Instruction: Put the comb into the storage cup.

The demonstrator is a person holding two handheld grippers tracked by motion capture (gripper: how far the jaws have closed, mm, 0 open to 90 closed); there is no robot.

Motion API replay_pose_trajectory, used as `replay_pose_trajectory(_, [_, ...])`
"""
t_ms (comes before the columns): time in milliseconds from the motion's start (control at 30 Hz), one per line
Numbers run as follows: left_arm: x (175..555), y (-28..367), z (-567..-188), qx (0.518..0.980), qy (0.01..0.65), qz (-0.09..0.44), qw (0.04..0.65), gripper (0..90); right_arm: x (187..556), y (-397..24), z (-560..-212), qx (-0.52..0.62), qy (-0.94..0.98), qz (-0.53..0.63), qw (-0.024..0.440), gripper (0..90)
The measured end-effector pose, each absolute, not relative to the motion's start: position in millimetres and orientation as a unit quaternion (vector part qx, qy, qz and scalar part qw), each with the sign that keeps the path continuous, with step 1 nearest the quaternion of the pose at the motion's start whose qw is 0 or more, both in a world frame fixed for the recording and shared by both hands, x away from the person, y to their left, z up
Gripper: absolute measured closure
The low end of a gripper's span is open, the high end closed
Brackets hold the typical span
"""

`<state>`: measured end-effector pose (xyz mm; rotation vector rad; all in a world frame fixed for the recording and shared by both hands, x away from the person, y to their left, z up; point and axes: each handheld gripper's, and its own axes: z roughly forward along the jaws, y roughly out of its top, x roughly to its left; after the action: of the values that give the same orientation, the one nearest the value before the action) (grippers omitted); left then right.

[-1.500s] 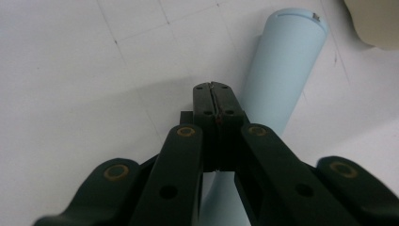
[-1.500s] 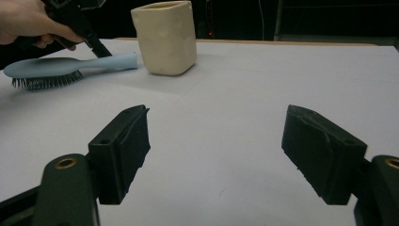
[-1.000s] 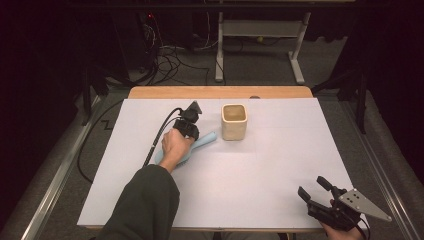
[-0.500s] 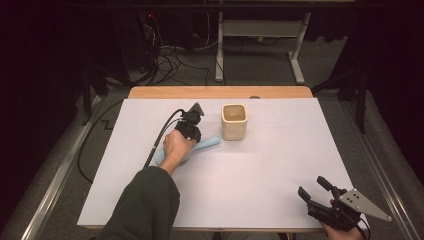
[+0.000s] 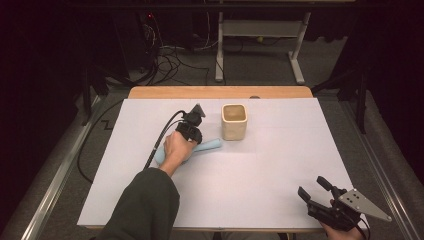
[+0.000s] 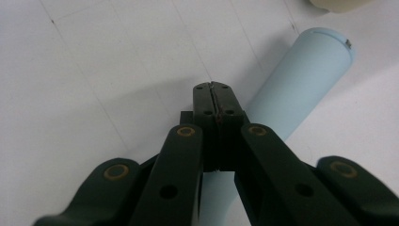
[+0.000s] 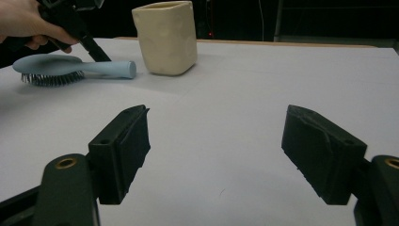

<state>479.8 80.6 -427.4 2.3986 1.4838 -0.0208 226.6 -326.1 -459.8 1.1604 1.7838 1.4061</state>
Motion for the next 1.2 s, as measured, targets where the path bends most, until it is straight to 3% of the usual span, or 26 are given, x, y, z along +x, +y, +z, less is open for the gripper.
replay_pose_trajectory(1200, [463.0,68.7,-429.4,0.854,0.494,-0.019,0.163,89.7,225.9,-326.2,-459.5,0.434,0.669,0.529,0.292,24.2])
